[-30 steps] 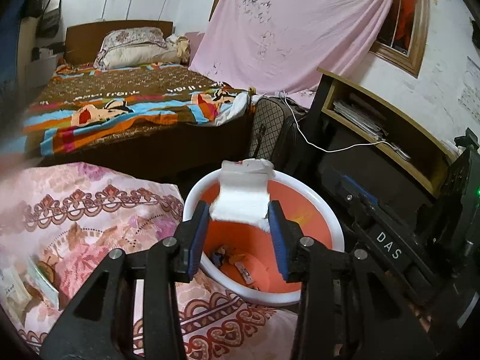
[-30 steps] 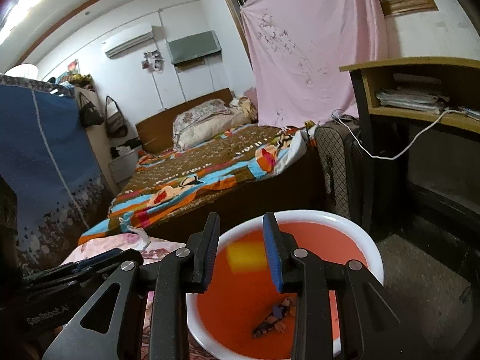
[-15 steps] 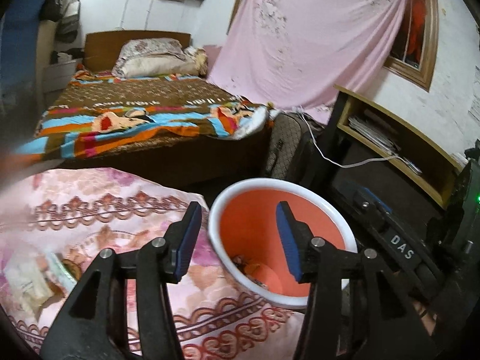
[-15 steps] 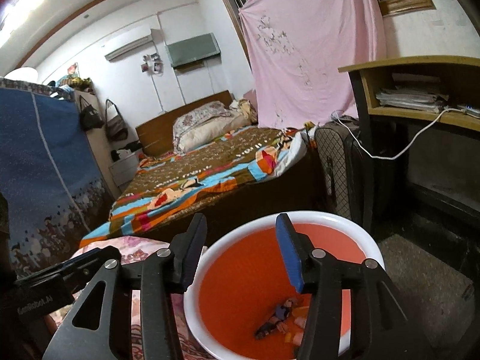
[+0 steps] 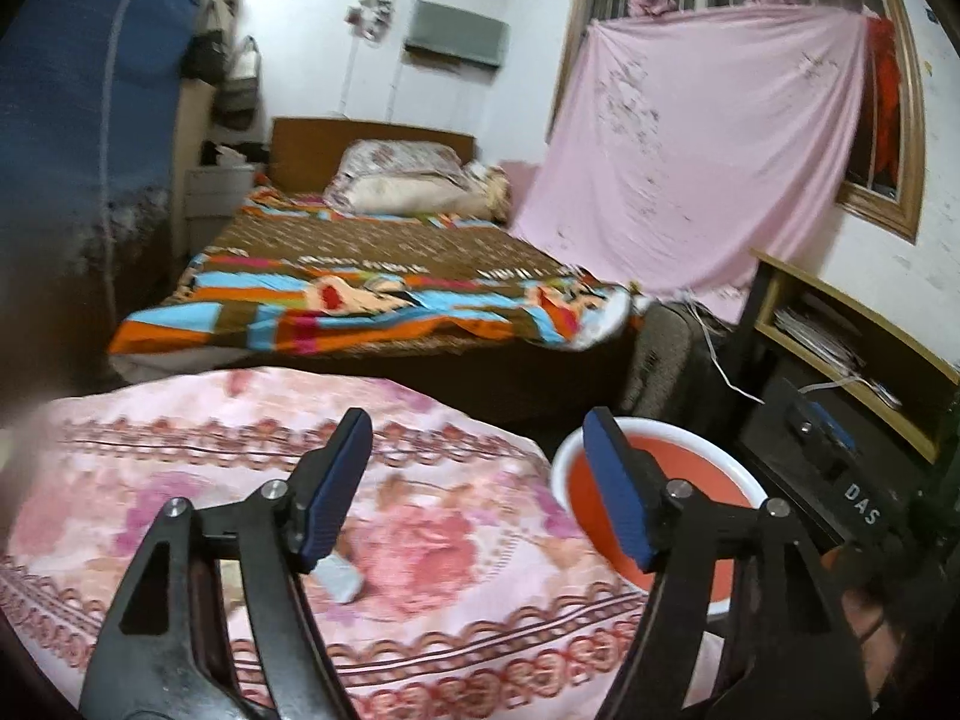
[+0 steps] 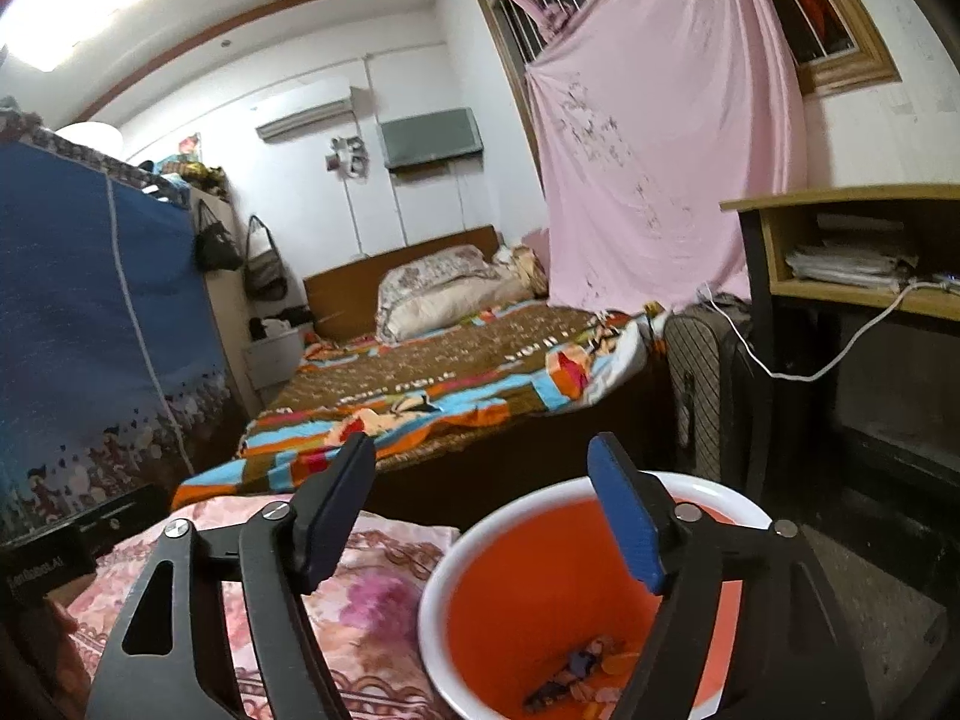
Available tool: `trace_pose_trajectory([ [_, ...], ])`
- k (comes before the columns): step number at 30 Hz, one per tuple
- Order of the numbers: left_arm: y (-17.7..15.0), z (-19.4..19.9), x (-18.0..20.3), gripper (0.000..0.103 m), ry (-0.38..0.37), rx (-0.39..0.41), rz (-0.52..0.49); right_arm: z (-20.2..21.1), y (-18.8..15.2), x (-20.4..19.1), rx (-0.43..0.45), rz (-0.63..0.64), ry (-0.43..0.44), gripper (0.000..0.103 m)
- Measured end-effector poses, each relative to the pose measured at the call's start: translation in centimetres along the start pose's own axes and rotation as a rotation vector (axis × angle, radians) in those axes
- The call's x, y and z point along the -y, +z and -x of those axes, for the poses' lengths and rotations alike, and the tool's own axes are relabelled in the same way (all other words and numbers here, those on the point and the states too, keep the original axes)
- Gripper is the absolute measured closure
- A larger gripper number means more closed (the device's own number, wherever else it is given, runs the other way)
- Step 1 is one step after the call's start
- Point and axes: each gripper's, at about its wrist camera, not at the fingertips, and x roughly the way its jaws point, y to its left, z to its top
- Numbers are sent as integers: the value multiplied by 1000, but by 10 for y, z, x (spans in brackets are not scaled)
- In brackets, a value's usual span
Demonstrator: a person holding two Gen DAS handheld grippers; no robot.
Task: Collect trash
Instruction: 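Move both open tools from the bucket back over the quilt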
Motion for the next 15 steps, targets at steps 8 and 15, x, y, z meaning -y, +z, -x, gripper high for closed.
trace_pose_trajectory([
  [8, -3, 40, -35, 18, 100, 129, 43, 14, -1, -28, 94, 45, 62, 0],
  [15, -17, 74, -60, 11, 207, 238, 45, 30, -6, -60, 175, 107, 145, 0],
])
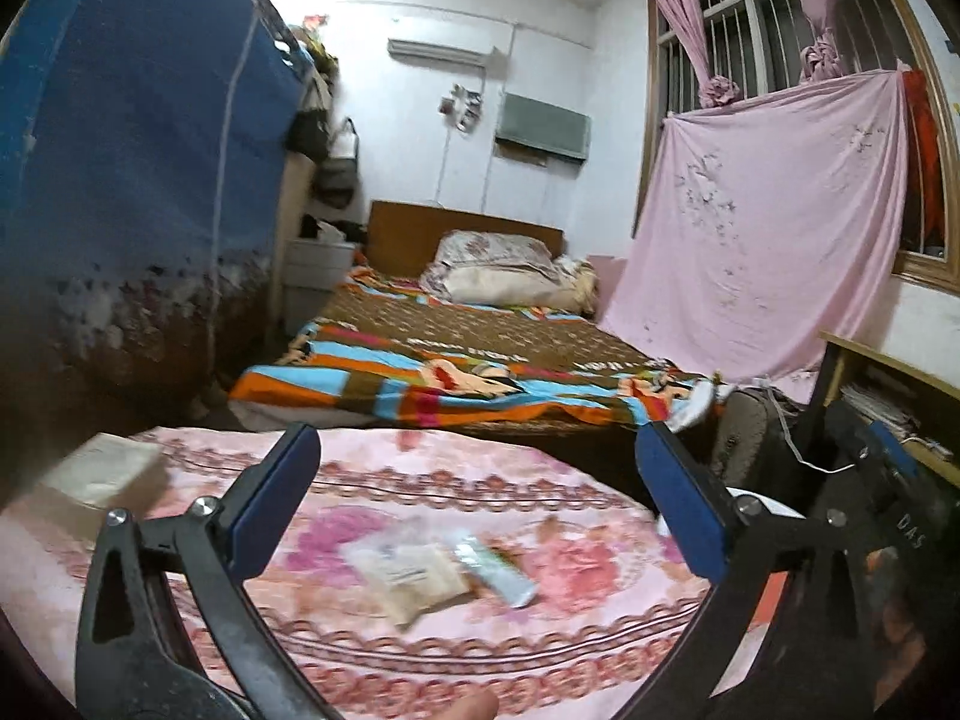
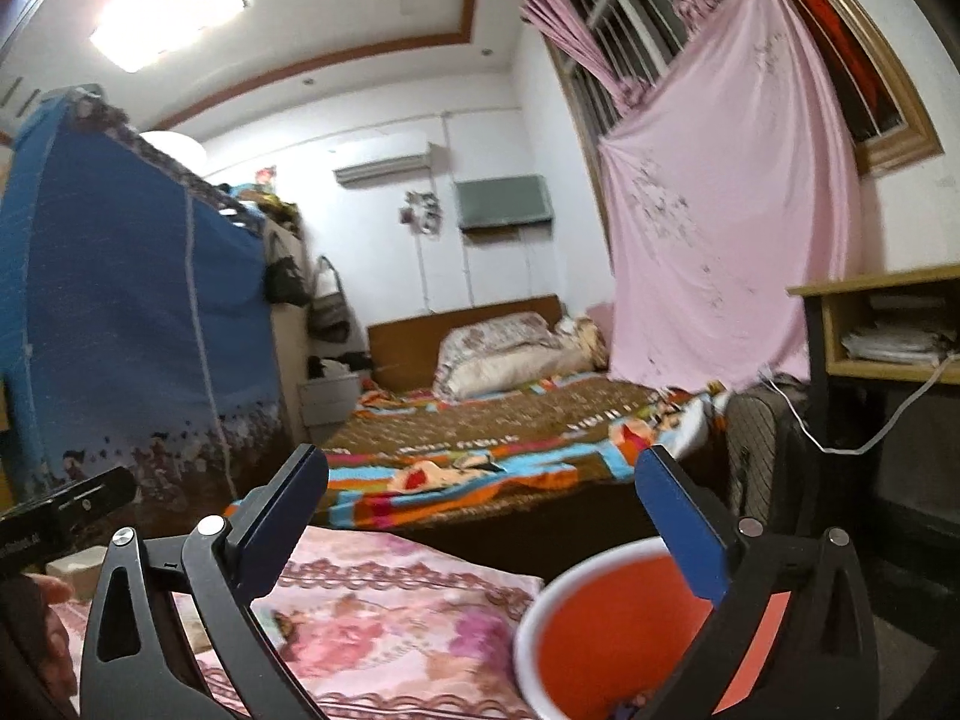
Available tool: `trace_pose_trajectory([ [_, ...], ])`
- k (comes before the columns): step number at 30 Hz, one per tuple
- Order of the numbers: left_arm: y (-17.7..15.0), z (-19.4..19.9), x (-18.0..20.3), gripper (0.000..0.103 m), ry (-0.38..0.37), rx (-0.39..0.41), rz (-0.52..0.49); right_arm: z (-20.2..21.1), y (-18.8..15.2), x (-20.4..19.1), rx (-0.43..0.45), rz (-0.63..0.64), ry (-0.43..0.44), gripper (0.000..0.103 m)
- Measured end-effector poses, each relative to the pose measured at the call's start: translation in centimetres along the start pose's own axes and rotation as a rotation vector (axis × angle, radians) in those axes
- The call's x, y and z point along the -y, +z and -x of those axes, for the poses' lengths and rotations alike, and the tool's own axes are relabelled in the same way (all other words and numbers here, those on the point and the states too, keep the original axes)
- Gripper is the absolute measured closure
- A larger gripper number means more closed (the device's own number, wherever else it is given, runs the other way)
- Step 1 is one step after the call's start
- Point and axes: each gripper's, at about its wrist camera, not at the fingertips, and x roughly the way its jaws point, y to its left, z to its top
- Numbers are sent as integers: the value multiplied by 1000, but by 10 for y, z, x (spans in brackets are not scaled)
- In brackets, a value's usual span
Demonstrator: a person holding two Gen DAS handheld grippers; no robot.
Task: Collect trash
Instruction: 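Move both open tools from the bucket back over the quilt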
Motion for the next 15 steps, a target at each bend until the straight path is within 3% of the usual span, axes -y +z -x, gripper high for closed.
trace_pose_trajectory([
  [8, -5, 25, -38, 11, 83, 57, -1, 12, -10, -45, 69, 83, 127, 0],
  [15, -8, 35, -62, 11, 129, 84, -58, 12, -23, -84, 53, 208, 211, 0],
])
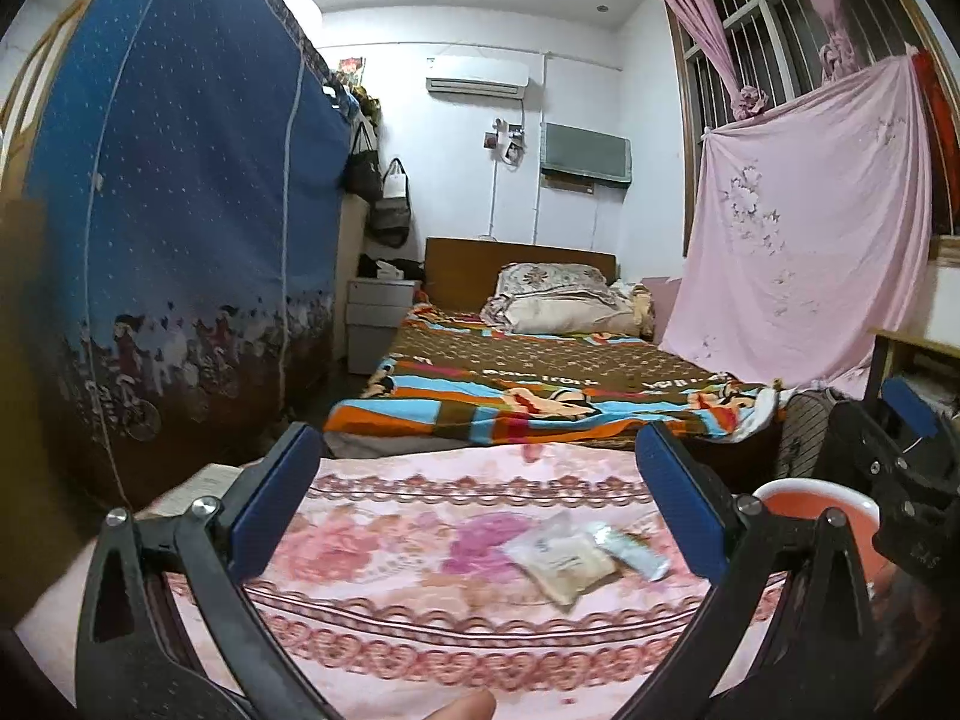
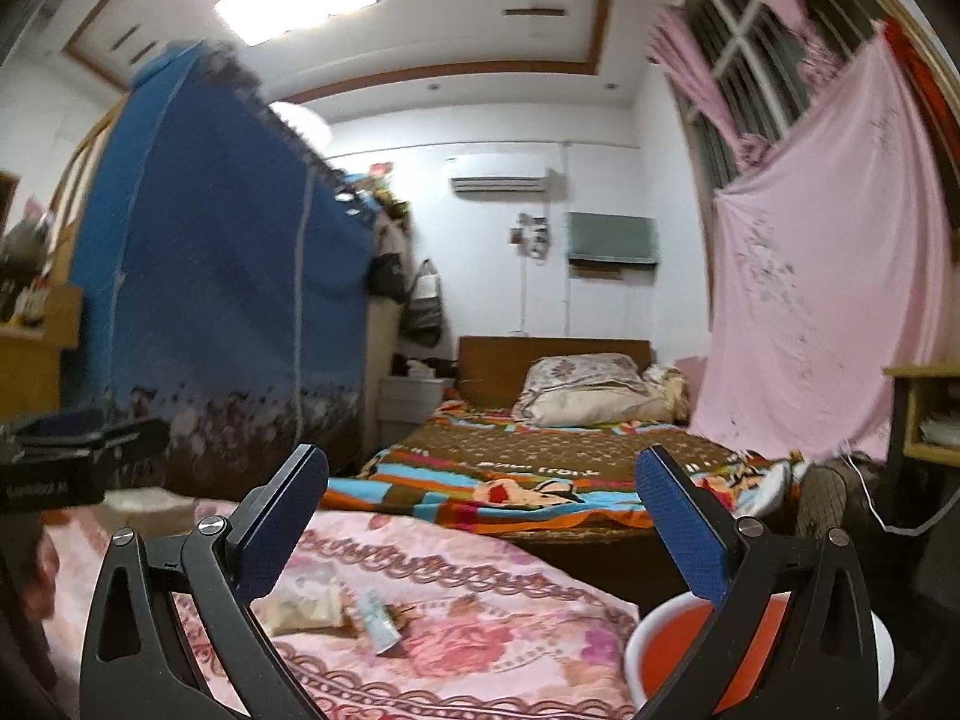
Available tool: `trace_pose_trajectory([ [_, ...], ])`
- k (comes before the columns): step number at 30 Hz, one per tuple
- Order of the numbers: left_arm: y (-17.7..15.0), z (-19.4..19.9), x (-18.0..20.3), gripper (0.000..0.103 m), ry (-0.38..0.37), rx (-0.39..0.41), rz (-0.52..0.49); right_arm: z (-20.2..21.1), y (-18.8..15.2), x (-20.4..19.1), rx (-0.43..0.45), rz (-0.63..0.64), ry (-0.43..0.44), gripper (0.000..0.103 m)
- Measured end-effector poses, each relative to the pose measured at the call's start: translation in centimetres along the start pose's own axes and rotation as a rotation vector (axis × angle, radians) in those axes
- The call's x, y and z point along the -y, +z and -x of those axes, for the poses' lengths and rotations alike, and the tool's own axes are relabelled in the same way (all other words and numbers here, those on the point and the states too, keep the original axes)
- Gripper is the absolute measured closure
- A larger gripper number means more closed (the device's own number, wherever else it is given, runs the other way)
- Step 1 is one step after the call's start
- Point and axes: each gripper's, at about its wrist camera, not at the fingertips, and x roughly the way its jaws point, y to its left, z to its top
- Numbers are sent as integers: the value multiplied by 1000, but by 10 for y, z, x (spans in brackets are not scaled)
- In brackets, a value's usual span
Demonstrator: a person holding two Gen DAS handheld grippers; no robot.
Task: Collect trash
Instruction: 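Move both open tools from the bucket back over the quilt, then grasp the white sachet with the left tool while the right tool grasps the white-green tube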
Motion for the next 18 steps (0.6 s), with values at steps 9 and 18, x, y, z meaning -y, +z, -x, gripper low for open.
trace_pose_trajectory([
  [9, -11, -11, -17, 11, -27, -80, 0, -25, -10, -18, -115, 81, 35, 0],
  [18, -20, -50, -11, 12, -85, -279, 4, -77, -34, -20, -410, 77, 75, 7],
])
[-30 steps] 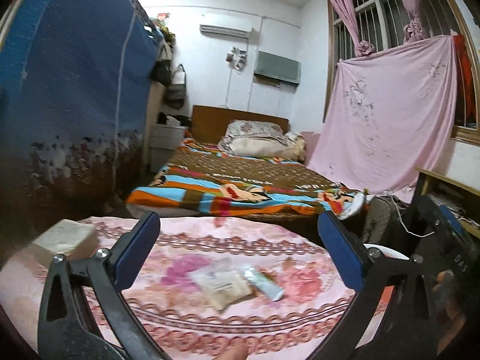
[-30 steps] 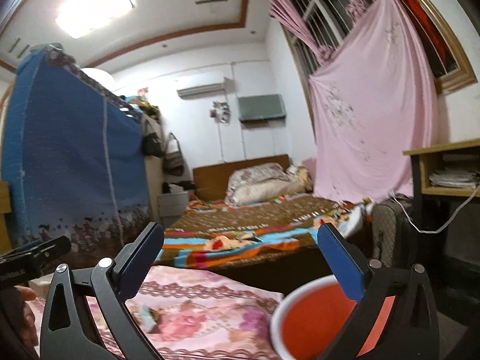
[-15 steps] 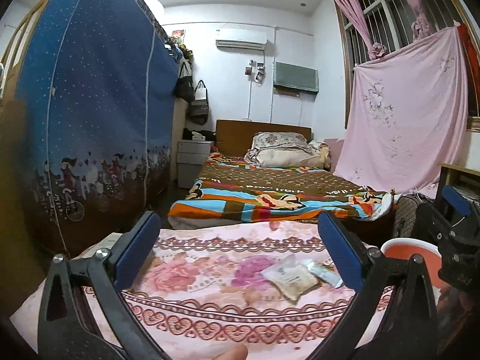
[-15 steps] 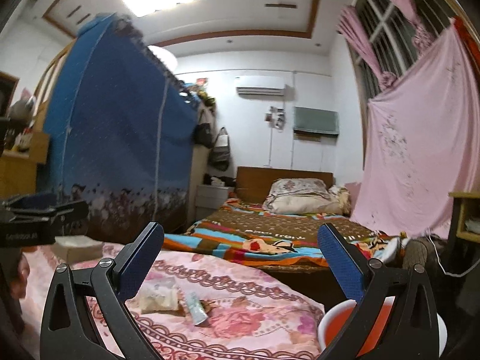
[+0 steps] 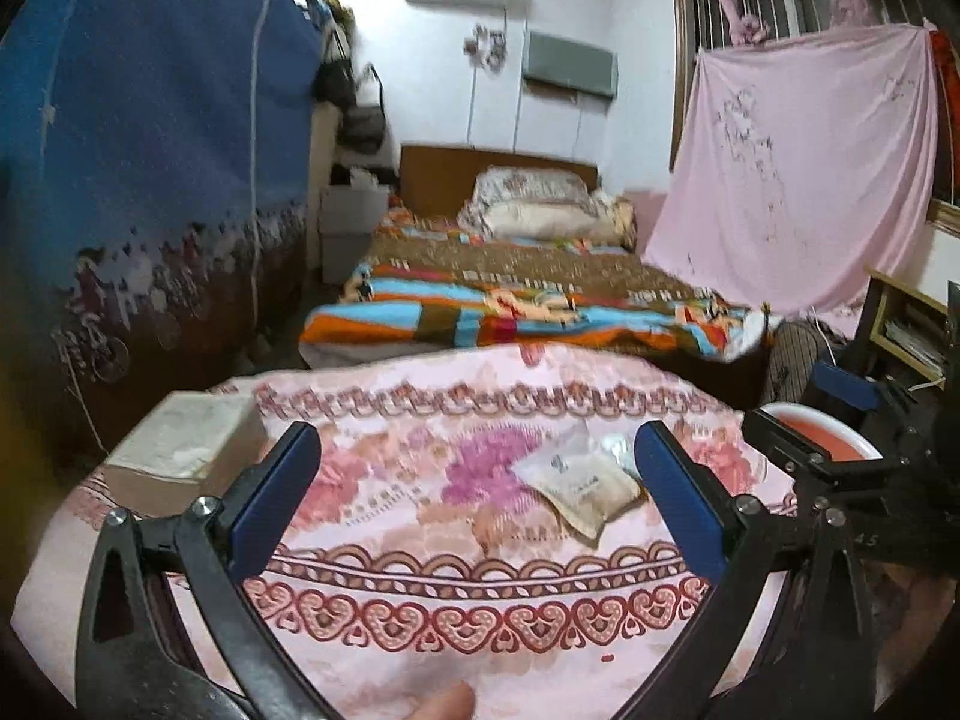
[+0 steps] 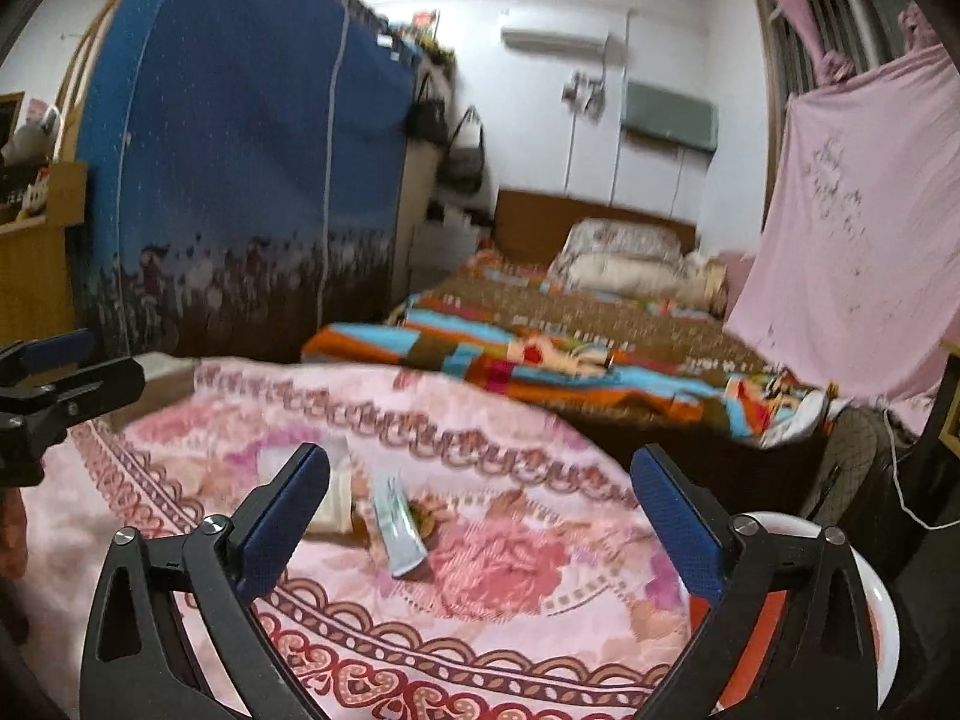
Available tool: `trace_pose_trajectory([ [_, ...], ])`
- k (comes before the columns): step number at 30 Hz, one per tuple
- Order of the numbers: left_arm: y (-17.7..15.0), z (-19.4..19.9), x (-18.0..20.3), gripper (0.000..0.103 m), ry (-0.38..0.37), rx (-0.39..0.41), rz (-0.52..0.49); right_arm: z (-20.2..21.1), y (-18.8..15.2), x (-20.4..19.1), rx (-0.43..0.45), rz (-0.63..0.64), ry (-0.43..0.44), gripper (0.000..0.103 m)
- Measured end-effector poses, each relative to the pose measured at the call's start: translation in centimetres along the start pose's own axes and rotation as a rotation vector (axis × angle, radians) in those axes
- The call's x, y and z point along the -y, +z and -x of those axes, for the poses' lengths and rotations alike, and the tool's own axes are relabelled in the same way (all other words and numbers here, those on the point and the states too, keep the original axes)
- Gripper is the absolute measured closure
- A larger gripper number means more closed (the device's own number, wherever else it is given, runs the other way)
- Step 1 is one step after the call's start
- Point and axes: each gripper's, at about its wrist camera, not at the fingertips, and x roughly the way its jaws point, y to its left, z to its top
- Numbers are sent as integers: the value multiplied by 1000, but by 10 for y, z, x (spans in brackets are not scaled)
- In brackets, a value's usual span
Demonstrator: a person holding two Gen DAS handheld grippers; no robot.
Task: Collect trash
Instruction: 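Grasp the white sachet with the left tool while the right tool grasps the white-green tube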
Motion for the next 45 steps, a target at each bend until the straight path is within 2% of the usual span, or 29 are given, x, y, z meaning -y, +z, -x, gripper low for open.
trace_pose_trajectory([
  [1, 0, -3, 0, 12, -5, -15, 3, -3, -1, -1, -16, 1, 8, 10],
  [2, -1, -7, -1, 13, -16, -39, 7, -6, -2, -2, -33, 3, 17, 17],
  [4, -1, -14, -1, 16, -37, -77, 13, -12, -3, -3, -70, 8, 36, 23],
  [8, -4, -31, -2, 34, -86, -169, 37, -27, -6, -8, -154, 26, 77, 45],
  [9, -5, -34, -3, 42, -105, -186, 46, -31, -7, -9, -171, 31, 84, 50],
  [12, -8, -46, -1, 55, -158, -245, 69, -39, -9, -13, -216, 47, 100, 60],
  [18, -13, -66, 3, 70, -233, -334, 118, -47, -12, -14, -266, 53, 114, 62],
  [22, -18, -80, 5, 73, -266, -399, 157, -50, -13, -11, -284, 32, 124, 62],
  [29, -19, -85, 12, 74, -268, -420, 149, -57, -14, -12, -316, 33, 140, 62],
  [31, -18, -87, 13, 87, -266, -424, 146, -59, -15, -13, -327, 39, 146, 62],
  [32, -18, -88, 13, 98, -256, -433, 144, -60, -15, -13, -332, 40, 149, 62],
  [34, -19, -91, 12, 102, -256, -443, 148, -61, -16, -14, -338, 40, 153, 62],
  [39, -18, -86, 12, 103, -254, -418, 148, -64, -18, -18, -360, 52, 170, 63],
  [43, -15, -76, 4, 103, -213, -368, 167, -68, -21, -21, -380, 65, 169, 63],
  [45, -15, -69, -2, 103, -197, -344, 179, -70, -22, -23, -392, 78, 159, 67],
])
